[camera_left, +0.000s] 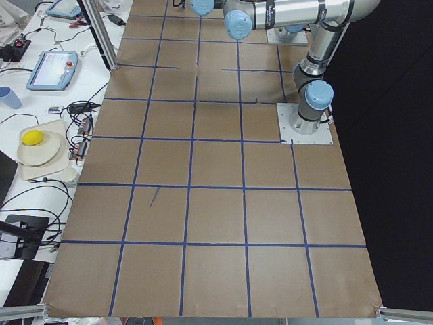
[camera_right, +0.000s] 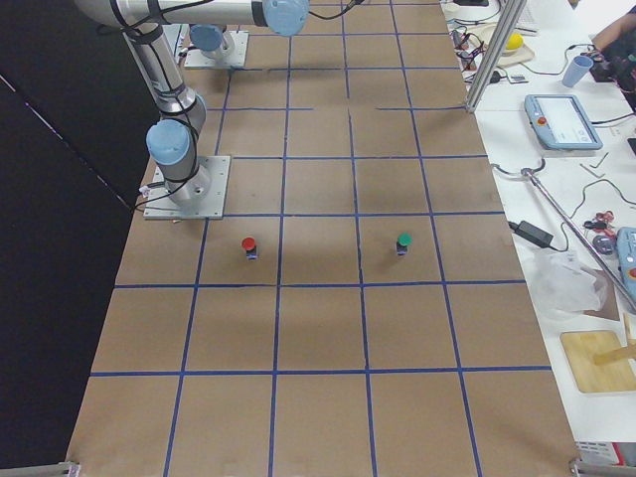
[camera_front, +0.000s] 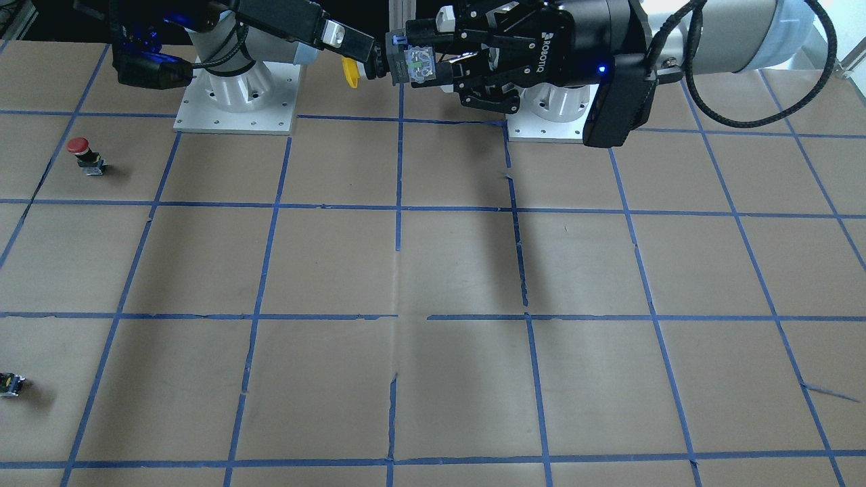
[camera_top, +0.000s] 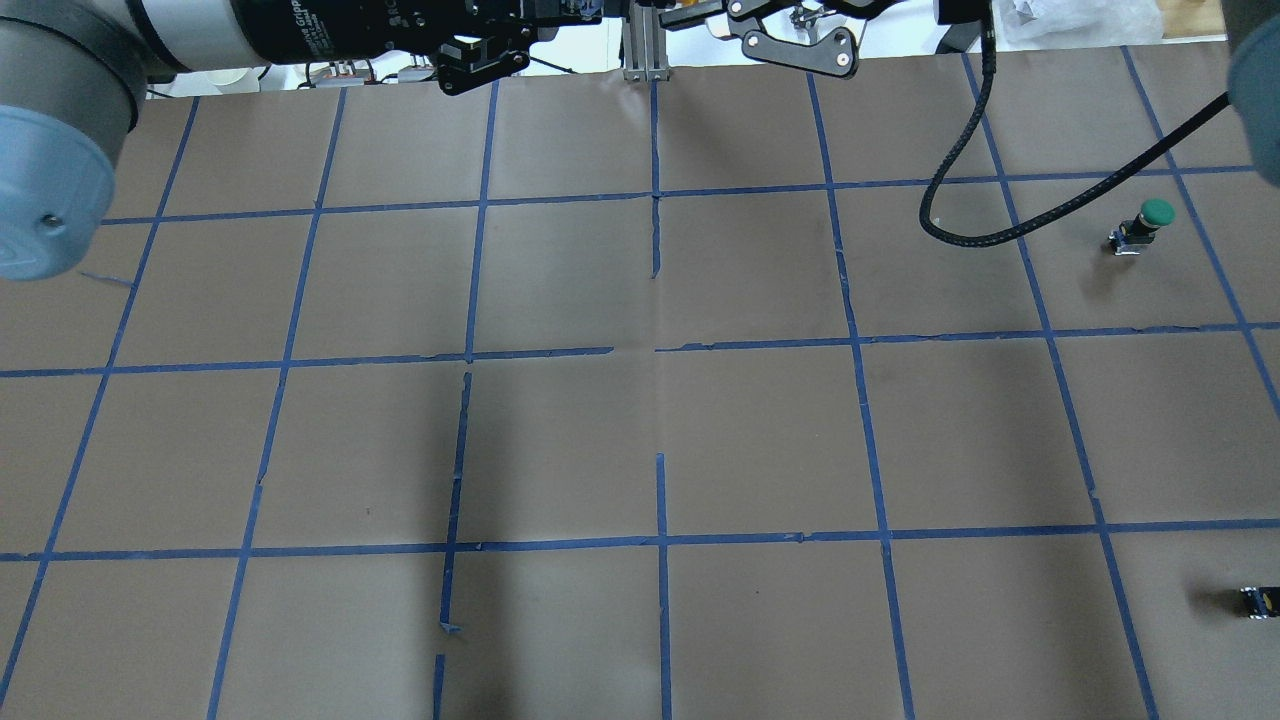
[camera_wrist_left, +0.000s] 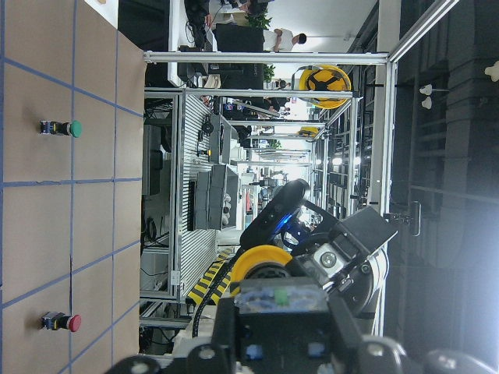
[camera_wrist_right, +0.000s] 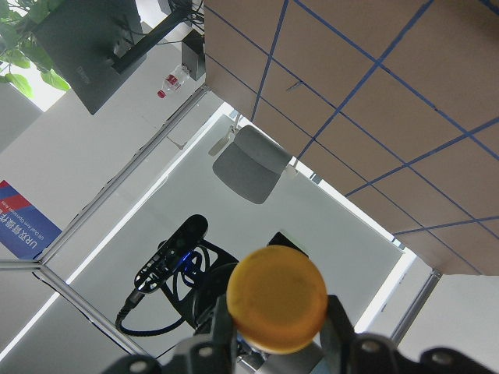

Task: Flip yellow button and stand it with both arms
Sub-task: 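Close the right gripper on the button's yellow cap beside the left gripper, then open and withdraw the left gripper while the right gripper carries the button away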

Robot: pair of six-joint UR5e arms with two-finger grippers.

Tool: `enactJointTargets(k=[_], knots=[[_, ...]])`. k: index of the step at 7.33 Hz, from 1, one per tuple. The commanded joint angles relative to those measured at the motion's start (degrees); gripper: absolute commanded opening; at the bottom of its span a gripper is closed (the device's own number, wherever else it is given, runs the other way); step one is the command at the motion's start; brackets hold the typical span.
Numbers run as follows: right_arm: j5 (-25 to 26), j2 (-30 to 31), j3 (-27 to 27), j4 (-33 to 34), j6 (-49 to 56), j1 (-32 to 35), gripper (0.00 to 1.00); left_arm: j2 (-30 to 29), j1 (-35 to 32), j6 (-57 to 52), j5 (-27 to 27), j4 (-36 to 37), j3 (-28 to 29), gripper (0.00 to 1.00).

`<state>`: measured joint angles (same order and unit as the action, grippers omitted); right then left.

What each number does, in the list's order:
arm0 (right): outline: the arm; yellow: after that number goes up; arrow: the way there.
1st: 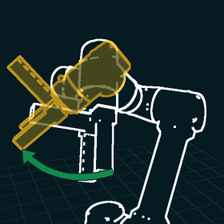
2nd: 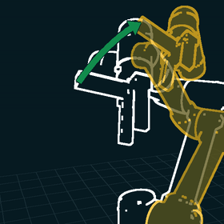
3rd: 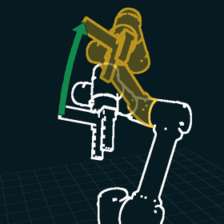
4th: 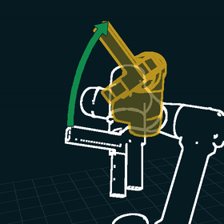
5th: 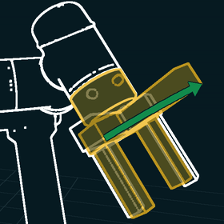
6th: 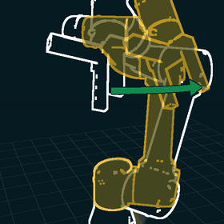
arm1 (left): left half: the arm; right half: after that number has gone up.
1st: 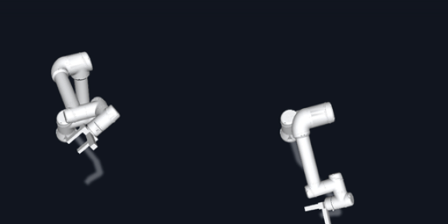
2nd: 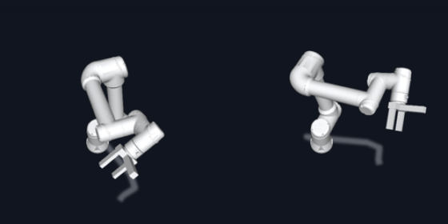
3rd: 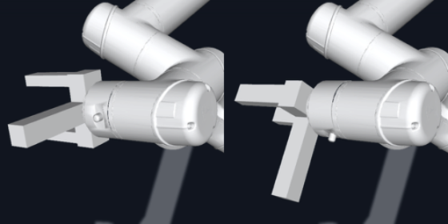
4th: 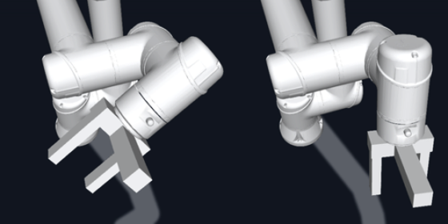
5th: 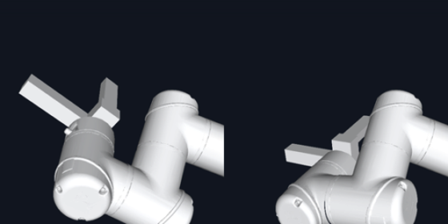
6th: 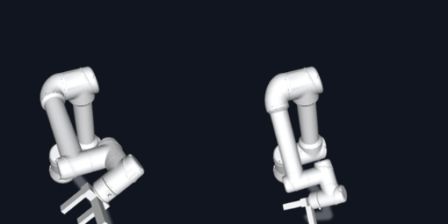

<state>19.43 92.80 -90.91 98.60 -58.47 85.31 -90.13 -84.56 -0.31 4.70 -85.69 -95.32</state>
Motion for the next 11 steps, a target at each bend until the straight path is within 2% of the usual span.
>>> enactJointTargets(k=[1, 2, 4, 5, 6, 7, 10, 11], knots=[[0.00, 0.01, 0.12, 0.01, -0.07, -0.23, 0.27, -0.22, -0.16, 0.48, 0.22, 1.58, -0.04, 1.00], [0.00, -0.08, 0.12, 0.19, 0.02, -0.32, 0.27, -0.31, -0.16, 0.57, 0.14, 1.58, -0.04, 1.00], [1.49, -0.08, -0.23, 1.41, 0.89, -8.44, 0.27, -0.40, -0.08, 0.48, 0.66, 1.67, -0.13, 1.00], [4.27, -0.08, -0.40, 1.94, 1.85, -11.01, 0.25, -0.92, -0.08, 0.48, 2.93, 1.76, 0.13, 1.00], [12.05, -0.08, -0.93, 1.25, 9.61, -11.13, 0.25, -1.10, -0.08, 0.48, 7.73, 1.93, 0.83, 1.00], [16.39, 0.09, -3.20, 0.98, 16.04, -11.30, 0.25, -1.10, -0.08, 0.40, 11.00, 1.85, 0.67, 1.00], [36.40, 0.45, -7.60, 0.98, 34.07, -11.21, 0.21, -1.54, -1.91, 1.96, 31.17, 1.85, 1.18, 1.00], [45.08, 0.45, -8.83, 0.98, 38.56, -11.21, 0.19, -1.63, -2.01, 2.59, 37.51, 1.93, 1.63, 1.00]])
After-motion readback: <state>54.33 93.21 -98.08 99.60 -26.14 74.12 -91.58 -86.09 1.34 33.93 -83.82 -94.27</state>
